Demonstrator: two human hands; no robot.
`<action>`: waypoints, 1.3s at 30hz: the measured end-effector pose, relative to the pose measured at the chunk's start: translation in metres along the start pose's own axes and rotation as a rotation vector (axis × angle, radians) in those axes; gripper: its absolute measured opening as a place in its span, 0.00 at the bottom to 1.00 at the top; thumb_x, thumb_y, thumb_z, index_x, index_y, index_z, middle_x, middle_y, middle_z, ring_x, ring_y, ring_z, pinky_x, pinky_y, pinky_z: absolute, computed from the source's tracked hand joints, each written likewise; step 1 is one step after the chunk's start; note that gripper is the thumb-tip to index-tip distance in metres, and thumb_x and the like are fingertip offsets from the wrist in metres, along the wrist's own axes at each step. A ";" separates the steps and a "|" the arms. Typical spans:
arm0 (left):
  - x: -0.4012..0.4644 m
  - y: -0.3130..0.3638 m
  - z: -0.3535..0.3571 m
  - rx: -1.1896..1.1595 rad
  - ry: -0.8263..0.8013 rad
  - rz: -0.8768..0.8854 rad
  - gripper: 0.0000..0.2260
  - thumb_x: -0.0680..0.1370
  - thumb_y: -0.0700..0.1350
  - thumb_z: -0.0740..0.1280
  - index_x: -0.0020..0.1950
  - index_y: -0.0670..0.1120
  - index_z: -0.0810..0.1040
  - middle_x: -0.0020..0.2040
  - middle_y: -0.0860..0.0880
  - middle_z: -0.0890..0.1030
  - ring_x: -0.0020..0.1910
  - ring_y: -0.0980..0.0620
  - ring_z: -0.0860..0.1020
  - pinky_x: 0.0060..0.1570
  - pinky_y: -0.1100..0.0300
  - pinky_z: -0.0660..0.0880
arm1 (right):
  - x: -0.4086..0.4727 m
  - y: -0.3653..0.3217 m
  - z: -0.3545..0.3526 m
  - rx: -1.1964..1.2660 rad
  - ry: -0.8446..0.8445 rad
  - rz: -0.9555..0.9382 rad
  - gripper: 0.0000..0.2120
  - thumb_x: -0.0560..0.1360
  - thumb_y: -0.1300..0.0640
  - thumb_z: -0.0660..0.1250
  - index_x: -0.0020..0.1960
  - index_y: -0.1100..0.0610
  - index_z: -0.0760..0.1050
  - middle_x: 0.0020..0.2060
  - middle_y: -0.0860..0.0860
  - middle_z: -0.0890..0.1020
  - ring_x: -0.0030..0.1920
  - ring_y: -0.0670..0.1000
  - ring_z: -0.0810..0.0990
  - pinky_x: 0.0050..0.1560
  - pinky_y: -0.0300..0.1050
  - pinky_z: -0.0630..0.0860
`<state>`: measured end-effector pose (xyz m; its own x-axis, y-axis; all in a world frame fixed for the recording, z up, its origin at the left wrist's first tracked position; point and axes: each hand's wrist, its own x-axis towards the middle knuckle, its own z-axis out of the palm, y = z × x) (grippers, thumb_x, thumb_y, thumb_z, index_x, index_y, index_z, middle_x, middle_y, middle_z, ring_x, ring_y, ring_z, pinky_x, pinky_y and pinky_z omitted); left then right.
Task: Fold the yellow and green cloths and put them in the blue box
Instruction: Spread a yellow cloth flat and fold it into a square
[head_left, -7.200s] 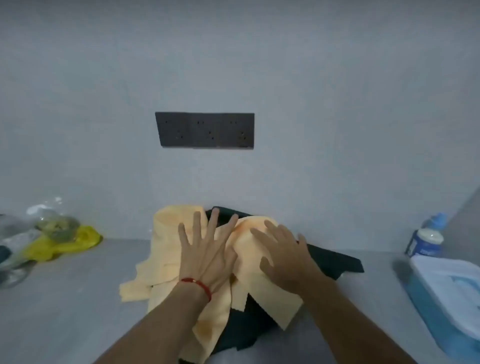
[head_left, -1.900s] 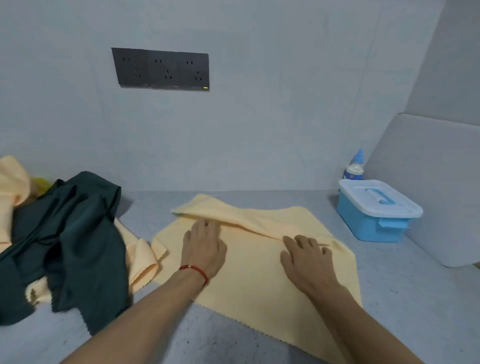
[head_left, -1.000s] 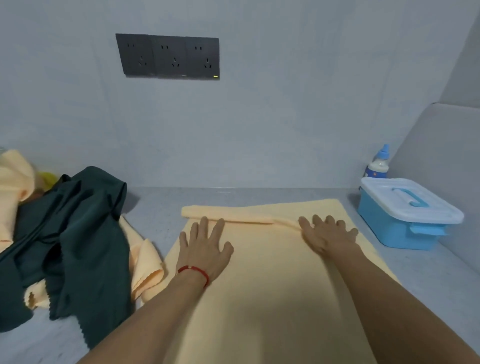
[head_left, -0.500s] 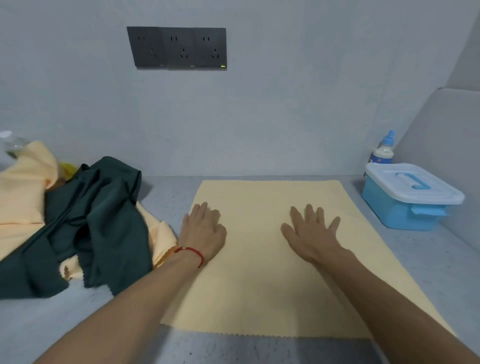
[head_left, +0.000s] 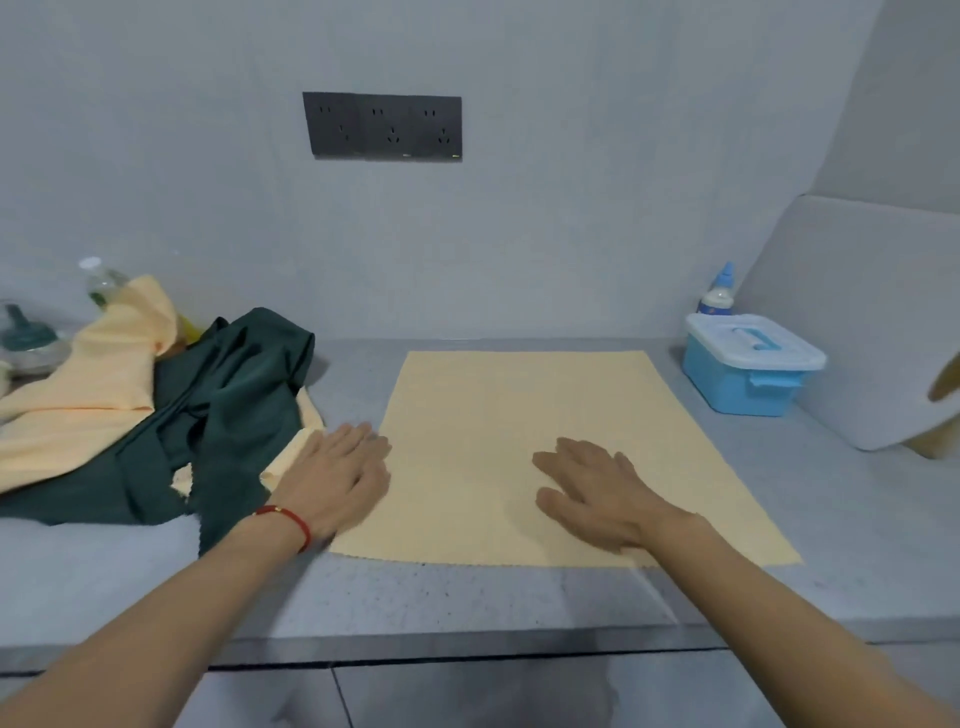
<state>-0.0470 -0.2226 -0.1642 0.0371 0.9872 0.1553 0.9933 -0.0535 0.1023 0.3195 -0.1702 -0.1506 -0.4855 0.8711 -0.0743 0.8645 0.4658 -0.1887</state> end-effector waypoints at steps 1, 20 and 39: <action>-0.008 0.018 -0.002 -0.002 0.044 0.063 0.23 0.84 0.58 0.50 0.79 0.57 0.65 0.82 0.51 0.58 0.81 0.51 0.53 0.78 0.50 0.46 | -0.011 0.002 -0.002 -0.035 0.000 -0.014 0.33 0.79 0.31 0.48 0.81 0.41 0.53 0.82 0.53 0.53 0.81 0.55 0.50 0.76 0.66 0.49; -0.069 0.159 0.012 -0.038 -0.107 0.348 0.36 0.68 0.78 0.59 0.72 0.62 0.67 0.67 0.58 0.68 0.68 0.51 0.66 0.67 0.48 0.64 | -0.141 0.064 0.006 0.173 0.063 -0.063 0.37 0.69 0.28 0.70 0.75 0.35 0.67 0.75 0.35 0.64 0.75 0.37 0.59 0.76 0.42 0.59; -0.043 0.106 -0.040 0.055 -0.357 0.194 0.27 0.74 0.61 0.64 0.70 0.52 0.71 0.64 0.53 0.76 0.65 0.48 0.75 0.57 0.53 0.73 | -0.071 0.102 -0.031 0.278 0.533 0.364 0.03 0.78 0.50 0.70 0.46 0.46 0.82 0.41 0.46 0.84 0.45 0.52 0.80 0.47 0.54 0.80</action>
<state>0.0520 -0.2772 -0.1206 0.2507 0.9502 -0.1849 0.9681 -0.2456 0.0505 0.4464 -0.1793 -0.1342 0.0200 0.9550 0.2959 0.8603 0.1343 -0.4918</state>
